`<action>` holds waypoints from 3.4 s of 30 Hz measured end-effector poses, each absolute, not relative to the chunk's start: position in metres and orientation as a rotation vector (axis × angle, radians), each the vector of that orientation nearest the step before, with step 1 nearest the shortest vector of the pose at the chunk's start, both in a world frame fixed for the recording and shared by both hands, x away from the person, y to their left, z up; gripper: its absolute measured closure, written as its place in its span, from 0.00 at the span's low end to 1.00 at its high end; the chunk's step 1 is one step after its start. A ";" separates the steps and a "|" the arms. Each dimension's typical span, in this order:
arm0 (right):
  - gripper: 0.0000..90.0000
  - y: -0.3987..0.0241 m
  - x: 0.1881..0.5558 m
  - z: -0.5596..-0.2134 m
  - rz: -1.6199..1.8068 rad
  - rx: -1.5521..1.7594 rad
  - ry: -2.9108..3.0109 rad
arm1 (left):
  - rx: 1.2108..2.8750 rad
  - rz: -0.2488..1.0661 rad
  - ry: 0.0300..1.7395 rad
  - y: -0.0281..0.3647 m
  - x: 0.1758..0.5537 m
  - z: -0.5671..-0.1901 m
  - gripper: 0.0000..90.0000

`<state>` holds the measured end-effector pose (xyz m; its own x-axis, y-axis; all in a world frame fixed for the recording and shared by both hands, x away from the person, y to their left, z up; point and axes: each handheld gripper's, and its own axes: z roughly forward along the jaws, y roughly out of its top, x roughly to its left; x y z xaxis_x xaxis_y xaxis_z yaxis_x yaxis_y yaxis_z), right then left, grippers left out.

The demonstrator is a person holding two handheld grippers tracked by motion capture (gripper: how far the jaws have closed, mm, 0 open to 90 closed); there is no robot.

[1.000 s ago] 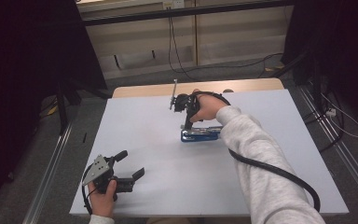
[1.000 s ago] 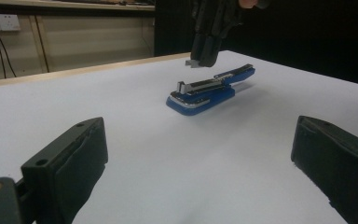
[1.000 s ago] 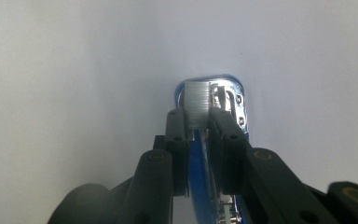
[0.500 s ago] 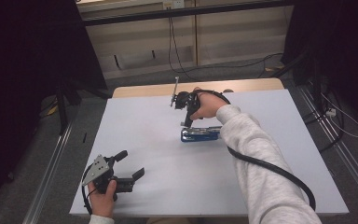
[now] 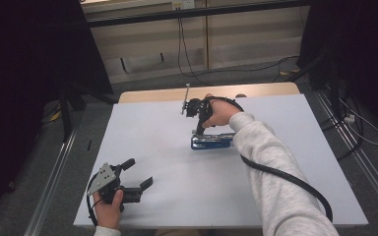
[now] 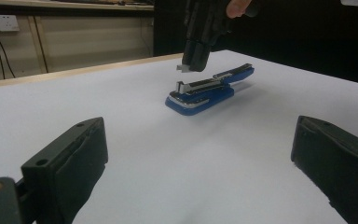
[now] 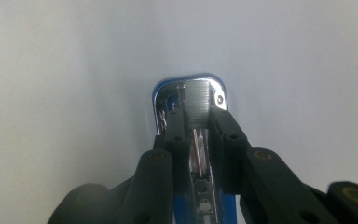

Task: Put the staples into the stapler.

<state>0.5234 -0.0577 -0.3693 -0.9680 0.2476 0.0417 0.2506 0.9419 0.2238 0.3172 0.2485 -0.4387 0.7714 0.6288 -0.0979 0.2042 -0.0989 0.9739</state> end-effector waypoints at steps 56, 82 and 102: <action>0.87 -0.057 0.522 -0.384 -0.313 -0.271 -3.115 | 1.681 0.404 0.665 0.248 0.318 -0.439 0.04; 0.61 -0.072 0.518 -0.381 -0.500 -0.410 -3.107 | 1.691 0.387 0.663 0.246 0.318 -0.440 0.04; 0.16 -0.162 0.489 -0.382 -0.900 -0.829 -2.977 | 1.744 0.352 0.645 0.228 0.324 -0.438 0.04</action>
<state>0.4892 -0.1621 -0.3818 -0.8647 0.4970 0.0725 0.4540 0.7116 0.5362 0.3235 0.2280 -0.4381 0.8015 0.5899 -0.0982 0.2373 -0.1630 0.9576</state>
